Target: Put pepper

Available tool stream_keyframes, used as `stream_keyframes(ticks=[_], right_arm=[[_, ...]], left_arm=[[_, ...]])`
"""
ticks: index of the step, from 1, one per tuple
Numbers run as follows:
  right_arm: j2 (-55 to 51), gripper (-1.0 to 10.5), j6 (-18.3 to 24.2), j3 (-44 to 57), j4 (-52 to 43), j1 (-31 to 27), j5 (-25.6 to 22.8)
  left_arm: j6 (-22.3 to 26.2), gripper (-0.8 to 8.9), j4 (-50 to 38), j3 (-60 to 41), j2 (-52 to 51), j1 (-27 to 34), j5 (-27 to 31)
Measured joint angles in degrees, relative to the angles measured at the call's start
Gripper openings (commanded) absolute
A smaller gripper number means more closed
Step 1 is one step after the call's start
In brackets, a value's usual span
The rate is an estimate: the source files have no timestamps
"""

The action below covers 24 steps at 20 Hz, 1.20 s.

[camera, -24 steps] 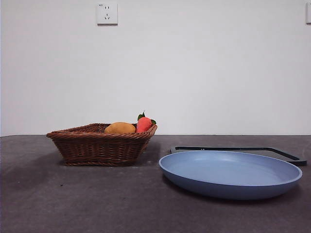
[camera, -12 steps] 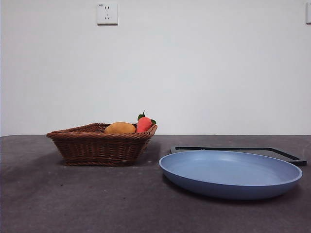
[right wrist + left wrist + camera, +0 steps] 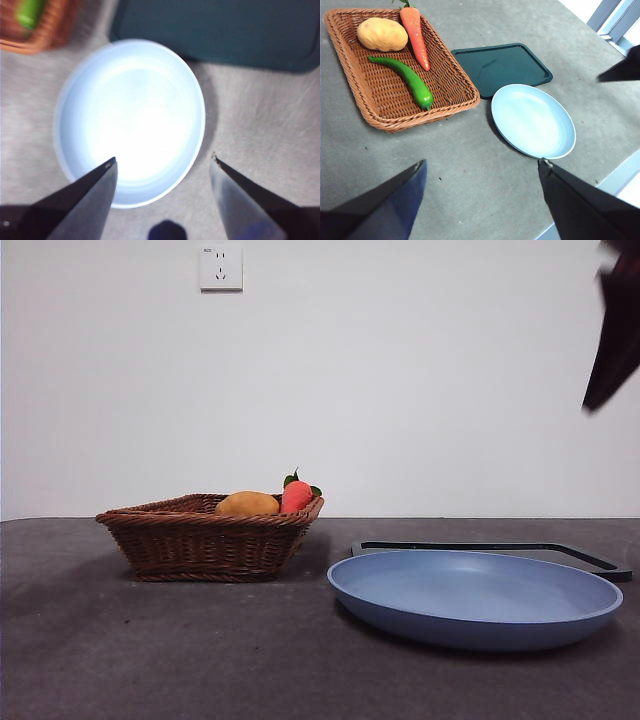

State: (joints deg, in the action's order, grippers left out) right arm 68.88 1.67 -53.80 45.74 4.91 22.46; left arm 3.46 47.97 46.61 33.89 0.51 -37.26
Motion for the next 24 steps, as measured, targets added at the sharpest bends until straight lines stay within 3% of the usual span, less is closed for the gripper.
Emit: stream_keyframes(ticks=[10,12,21,24], right_arm=[[21.4,2.8,0.0,0.0,-9.0,0.8,-0.4],[23.3,2.7,0.5,0.0,-9.5,0.8,-0.4],[25.9,0.0,0.9,0.0,-10.8,3.0,-0.2],[25.9,0.1,0.2,-0.1,-11.1,2.7,0.2]], left_arm=[[0.0,3.90,0.0,0.0,0.0,0.0,0.0],[0.0,3.89,0.0,0.0,0.0,0.0,0.0],[0.0,3.89,0.0,0.0,0.0,0.0,0.0],[0.0,3.89,0.0,0.0,0.4,0.0,0.0]])
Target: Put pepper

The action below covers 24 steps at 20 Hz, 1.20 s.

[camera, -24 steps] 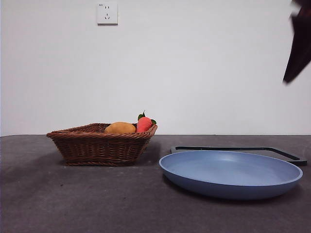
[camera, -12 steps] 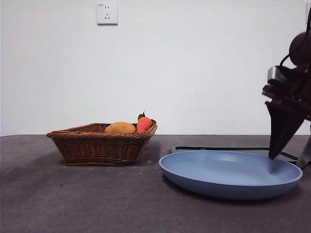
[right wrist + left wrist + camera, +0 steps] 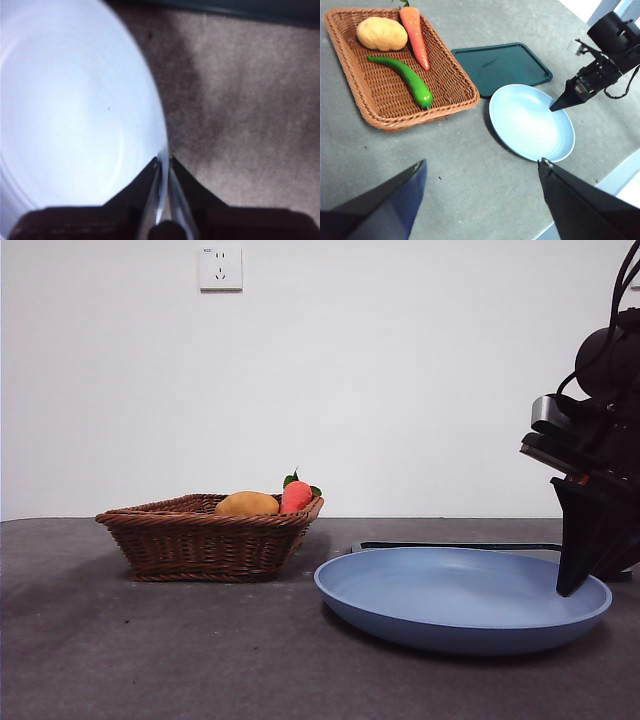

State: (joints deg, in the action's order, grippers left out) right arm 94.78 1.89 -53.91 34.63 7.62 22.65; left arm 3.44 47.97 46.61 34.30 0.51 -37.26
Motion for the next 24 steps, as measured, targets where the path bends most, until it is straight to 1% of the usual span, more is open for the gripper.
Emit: stream_keyframes(ticks=[3,5,9,12,14,18,24], right_arm=[[-0.5,0.1,-1.2,0.0,0.2,-0.1,0.2],[-2.8,0.1,-1.7,0.0,1.0,-0.1,0.0],[-11.9,0.1,-3.0,0.0,2.6,-0.3,-0.6],[-19.6,0.1,-3.6,0.0,4.6,-1.2,-0.6],[-24.0,0.1,-4.0,0.0,5.9,-2.5,-0.6],[-31.4,0.1,-4.3,0.0,8.7,-5.9,-0.7],[-39.0,0.1,-4.3,0.0,11.3,-9.1,-0.7]], left_arm=[[-0.4,3.88,-0.5,0.0,2.3,-0.4,0.0],[-0.5,3.88,-2.4,0.0,4.3,-1.6,0.7],[-2.5,3.88,-7.5,1.0,11.3,-7.0,6.2],[-5.0,3.87,-13.8,3.7,19.0,-12.5,12.2],[-6.1,3.87,-16.3,7.0,25.3,-15.8,16.9],[-6.6,3.87,-16.6,17.2,40.0,-20.6,25.9],[-7.6,3.87,-15.7,32.7,60.8,-23.3,31.9]])
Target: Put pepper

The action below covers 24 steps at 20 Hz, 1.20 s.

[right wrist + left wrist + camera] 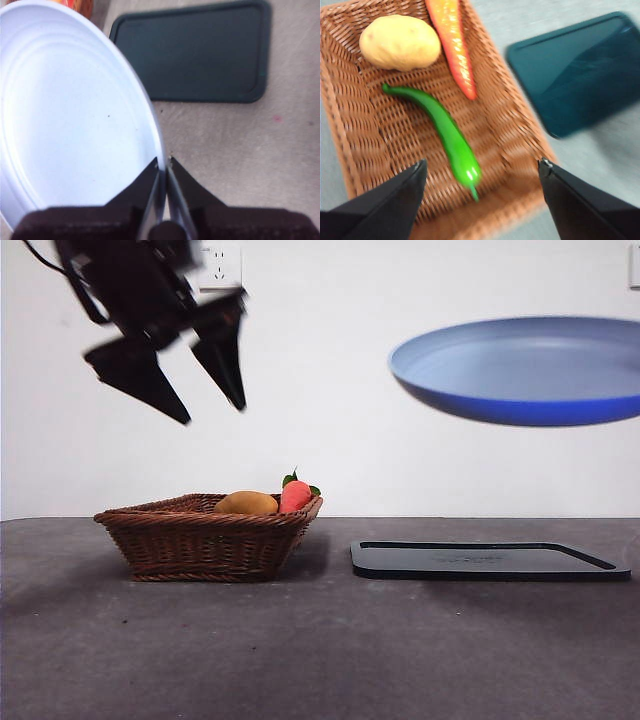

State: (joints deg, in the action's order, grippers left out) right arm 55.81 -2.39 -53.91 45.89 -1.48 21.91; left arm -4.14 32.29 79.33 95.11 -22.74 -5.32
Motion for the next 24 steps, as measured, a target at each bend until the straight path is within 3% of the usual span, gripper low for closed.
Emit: stream_keyframes(ticks=[6,15,19,24], right_arm=[[-2.2,0.1,0.0,0.0,1.2,-0.4,0.1],[-2.2,0.1,0.0,0.0,1.7,-0.4,0.1],[-2.2,0.1,0.0,0.0,1.6,-0.4,0.1],[-2.2,0.1,0.0,0.0,1.1,-0.4,0.1]], left_arm=[[-0.1,3.87,2.0,8.7,14.0,-0.2,3.5],[-1.5,3.86,1.9,9.4,22.1,-0.2,3.7],[-1.5,2.48,1.9,9.5,22.4,-0.8,4.0],[-1.5,1.72,4.6,9.5,22.4,-1.2,2.6]])
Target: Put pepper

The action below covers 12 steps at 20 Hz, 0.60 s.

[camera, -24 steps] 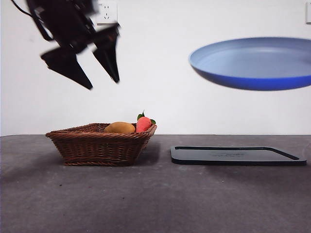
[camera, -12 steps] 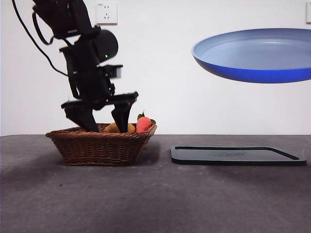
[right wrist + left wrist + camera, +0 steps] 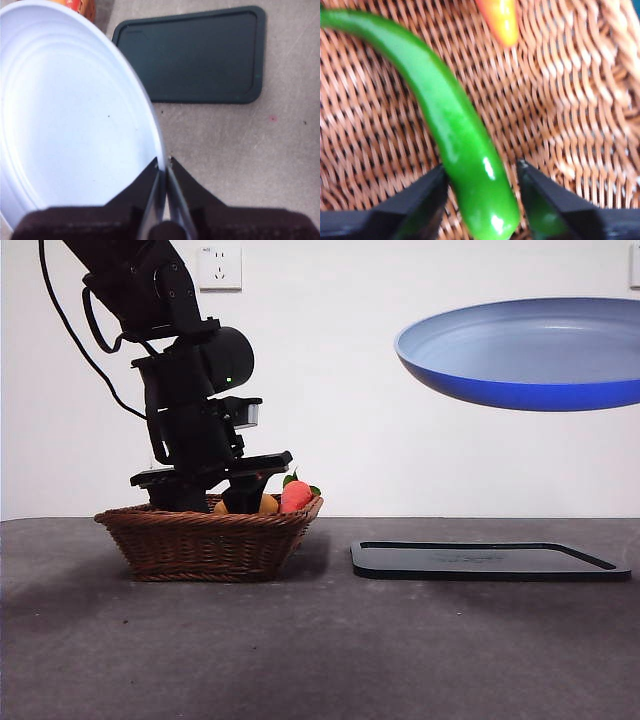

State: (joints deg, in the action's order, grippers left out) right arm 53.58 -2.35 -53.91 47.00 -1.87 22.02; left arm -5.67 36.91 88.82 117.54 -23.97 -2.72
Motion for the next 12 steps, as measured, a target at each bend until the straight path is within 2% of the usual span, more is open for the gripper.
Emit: stream_keyframes(ticks=[4,12], right_arm=[[0.0,0.1,0.0,0.0,-0.3,0.0,0.0],[0.2,0.1,0.0,0.0,-0.4,0.0,0.0]], left_arm=[[-0.1,0.88,0.5,0.0,0.0,0.0,0.2],[-0.3,0.86,1.1,0.0,-2.7,0.2,0.0]])
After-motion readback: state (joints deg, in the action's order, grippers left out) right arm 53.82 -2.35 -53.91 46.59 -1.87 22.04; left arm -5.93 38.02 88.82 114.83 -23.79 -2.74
